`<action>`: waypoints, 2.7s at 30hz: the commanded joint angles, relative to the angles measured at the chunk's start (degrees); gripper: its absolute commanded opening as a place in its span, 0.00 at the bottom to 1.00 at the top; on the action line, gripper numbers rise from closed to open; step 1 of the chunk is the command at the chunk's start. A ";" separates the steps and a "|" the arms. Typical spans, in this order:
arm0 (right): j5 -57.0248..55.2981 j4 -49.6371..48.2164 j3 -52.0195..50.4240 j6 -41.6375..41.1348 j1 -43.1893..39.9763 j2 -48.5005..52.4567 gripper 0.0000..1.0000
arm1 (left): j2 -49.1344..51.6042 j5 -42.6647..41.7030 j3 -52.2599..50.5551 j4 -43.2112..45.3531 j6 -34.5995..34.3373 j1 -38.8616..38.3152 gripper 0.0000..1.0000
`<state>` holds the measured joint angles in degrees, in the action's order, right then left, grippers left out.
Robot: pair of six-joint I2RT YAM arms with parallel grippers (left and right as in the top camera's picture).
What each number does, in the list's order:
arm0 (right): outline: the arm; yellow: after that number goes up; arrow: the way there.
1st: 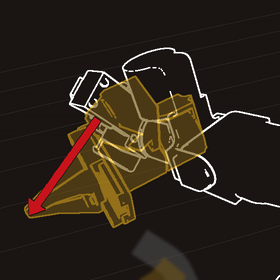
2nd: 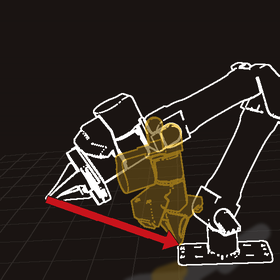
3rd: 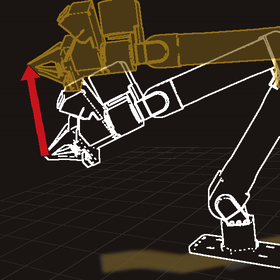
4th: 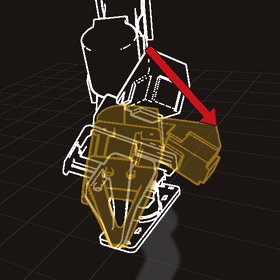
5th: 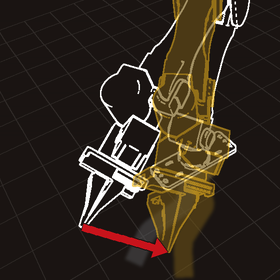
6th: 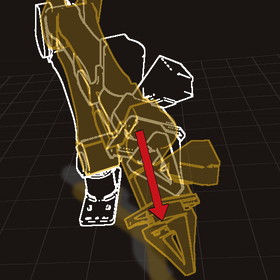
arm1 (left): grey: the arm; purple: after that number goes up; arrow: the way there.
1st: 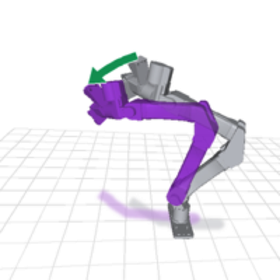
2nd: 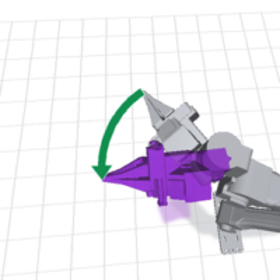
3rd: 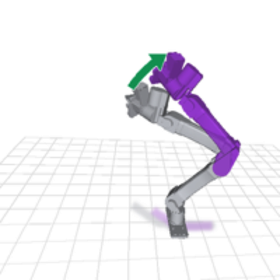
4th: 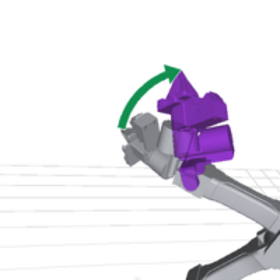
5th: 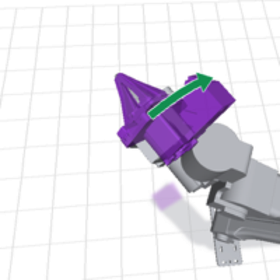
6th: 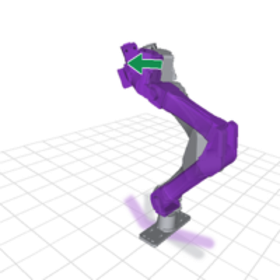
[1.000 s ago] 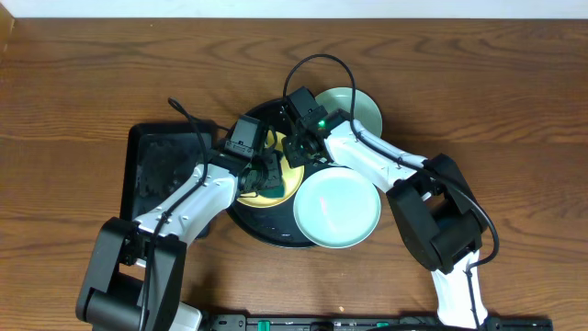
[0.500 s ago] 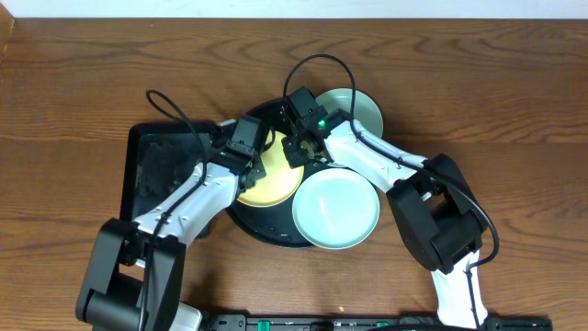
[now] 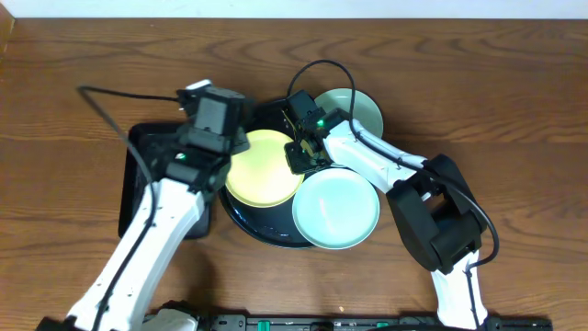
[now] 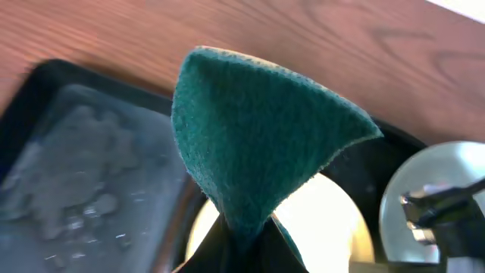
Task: Clean dirty plates on tray and stack at the side
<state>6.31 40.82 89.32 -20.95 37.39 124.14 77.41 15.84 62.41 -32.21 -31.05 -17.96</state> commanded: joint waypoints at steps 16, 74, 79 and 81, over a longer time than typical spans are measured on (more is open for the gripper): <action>0.17 3.30 4.92 -0.59 -0.31 -0.96 0.01 | -1.20 1.18 1.05 -10.60 1.01 14.05 0.07; -43.06 5.88 6.47 4.42 13.22 -21.64 0.01 | -0.55 1.20 0.81 -10.47 0.98 14.03 0.07; -26.05 6.62 6.47 4.20 2.34 -27.67 0.01 | -0.55 1.20 0.81 -10.43 0.98 14.03 0.07; -18.82 7.74 6.47 3.72 -3.56 -30.29 0.01 | -0.55 1.20 0.81 -10.43 0.98 14.03 0.07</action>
<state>-26.57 47.81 95.02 -15.51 39.97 99.22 76.51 15.81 62.43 -42.63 -31.03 -4.16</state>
